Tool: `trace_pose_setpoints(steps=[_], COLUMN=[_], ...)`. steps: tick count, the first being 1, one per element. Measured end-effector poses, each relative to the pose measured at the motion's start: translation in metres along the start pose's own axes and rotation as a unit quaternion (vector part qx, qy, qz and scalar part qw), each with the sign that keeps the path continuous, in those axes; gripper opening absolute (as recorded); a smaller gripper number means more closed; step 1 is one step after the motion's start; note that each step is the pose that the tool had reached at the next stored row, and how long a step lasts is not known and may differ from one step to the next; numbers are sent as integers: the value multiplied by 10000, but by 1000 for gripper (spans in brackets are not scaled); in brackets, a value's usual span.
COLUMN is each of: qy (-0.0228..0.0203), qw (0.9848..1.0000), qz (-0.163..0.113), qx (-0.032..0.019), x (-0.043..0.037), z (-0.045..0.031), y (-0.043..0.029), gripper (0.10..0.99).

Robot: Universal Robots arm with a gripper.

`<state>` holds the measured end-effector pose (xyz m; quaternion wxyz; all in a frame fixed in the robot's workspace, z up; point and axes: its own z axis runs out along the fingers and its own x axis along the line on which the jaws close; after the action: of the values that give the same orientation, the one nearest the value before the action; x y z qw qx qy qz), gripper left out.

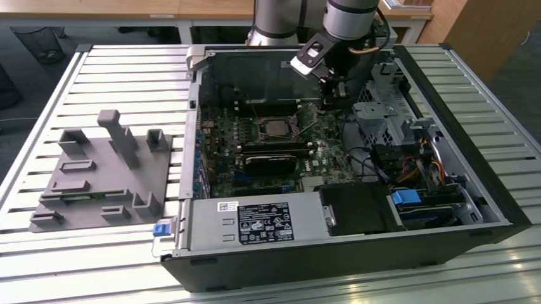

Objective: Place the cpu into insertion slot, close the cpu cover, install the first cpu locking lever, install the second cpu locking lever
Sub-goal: 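Close the cpu cover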

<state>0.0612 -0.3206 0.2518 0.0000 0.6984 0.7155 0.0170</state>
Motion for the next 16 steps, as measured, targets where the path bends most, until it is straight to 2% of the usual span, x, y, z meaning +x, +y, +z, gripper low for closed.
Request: trace_pose_setpoints(steps=[8,16], qy=[-1,0], qw=[10000,10000], qz=[0,-9], qx=[2,2], x=[1,3], z=[52,55], y=[-9,-135], gripper=[122,122])
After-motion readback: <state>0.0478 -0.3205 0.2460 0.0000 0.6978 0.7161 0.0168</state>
